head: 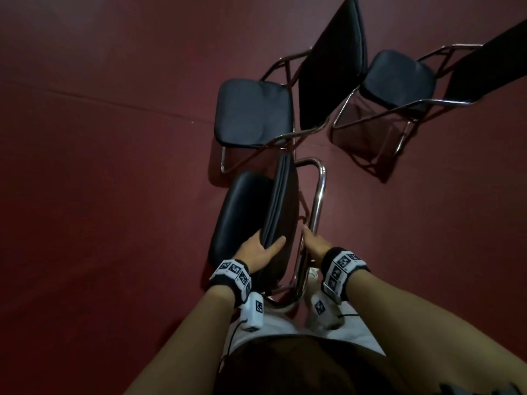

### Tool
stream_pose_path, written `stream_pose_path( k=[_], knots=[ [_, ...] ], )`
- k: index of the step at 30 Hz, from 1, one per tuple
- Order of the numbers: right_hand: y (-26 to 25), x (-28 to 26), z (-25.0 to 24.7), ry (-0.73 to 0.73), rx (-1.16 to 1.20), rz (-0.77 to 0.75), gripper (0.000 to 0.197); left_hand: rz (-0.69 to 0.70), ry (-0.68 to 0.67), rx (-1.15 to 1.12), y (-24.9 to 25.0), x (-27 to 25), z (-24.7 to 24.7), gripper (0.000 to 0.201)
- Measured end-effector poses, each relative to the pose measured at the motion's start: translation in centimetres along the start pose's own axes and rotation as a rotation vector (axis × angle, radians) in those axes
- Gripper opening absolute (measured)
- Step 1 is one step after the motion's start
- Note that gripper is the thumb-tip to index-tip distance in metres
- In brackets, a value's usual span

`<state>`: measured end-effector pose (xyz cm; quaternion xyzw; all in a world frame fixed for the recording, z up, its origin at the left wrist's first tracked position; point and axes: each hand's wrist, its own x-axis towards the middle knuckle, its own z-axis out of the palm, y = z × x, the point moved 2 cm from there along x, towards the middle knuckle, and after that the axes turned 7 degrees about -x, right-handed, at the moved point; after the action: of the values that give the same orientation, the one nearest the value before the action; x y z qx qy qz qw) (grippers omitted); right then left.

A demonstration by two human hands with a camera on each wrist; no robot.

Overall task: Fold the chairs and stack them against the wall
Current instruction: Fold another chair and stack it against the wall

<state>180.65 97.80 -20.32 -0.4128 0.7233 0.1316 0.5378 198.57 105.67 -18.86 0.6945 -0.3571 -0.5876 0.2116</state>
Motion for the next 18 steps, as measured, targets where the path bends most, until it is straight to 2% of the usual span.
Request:
stream_pose_path(
  k=[3, 5, 6, 8, 11, 12, 13, 15, 17, 18],
  knots=[
    [-1.5, -2.7, -0.2, -0.015, 0.110, -0.056, 0.078, 0.033, 0.006, 0.060, 0.9, 0.3, -0.4, 0.073],
    [-2.3, -3.6, -1.0, 0.003, 0.134, -0.111, 0.072, 0.059, -0.016, 0.114, 2.3, 0.9, 0.2, 0.072],
    [-3.0, -4.2, -0.8, 0.002, 0.136, -0.130, 0.073, 0.049, -0.021, 0.122, 2.5, 1.0, 0.0, 0.073],
    [-1.2, -4.1, -3.7, 0.094, 0.214, -0.111, 0.088, 0.079, -0.120, 0.139, 5.2, 1.6, 2.9, 0.073],
    [2.1, -4.4, -7.4, 0.151, 0.289, -0.100, 0.075, 0.063, -0.275, 0.139, 7.7, 1.3, 8.1, 0.082],
    [2.4, -4.7, -7.8, 0.125, 0.292, -0.103, 0.074, 0.030, -0.304, 0.146, 7.7, 0.9, 9.1, 0.086],
    [3.6, -4.9, -9.5, 0.124, 0.314, -0.082, 0.082, 0.023, -0.348, 0.190, 8.8, 1.0, 11.1, 0.087],
    [4.2, -4.9, -11.1, 0.127, 0.221, -0.081, 0.103, -0.029, -0.405, 0.193, 9.6, 1.1, 12.3, 0.082],
    [7.0, -4.7, -13.9, 0.164, 0.095, -0.091, 0.084, -0.071, -0.482, 0.178, 11.4, 1.4, 15.0, 0.079],
    [7.0, -4.7, -13.9, 0.172, 0.012, -0.108, 0.073, -0.136, -0.491, 0.102, 10.8, 1.7, 14.7, 0.080]
  ],
)
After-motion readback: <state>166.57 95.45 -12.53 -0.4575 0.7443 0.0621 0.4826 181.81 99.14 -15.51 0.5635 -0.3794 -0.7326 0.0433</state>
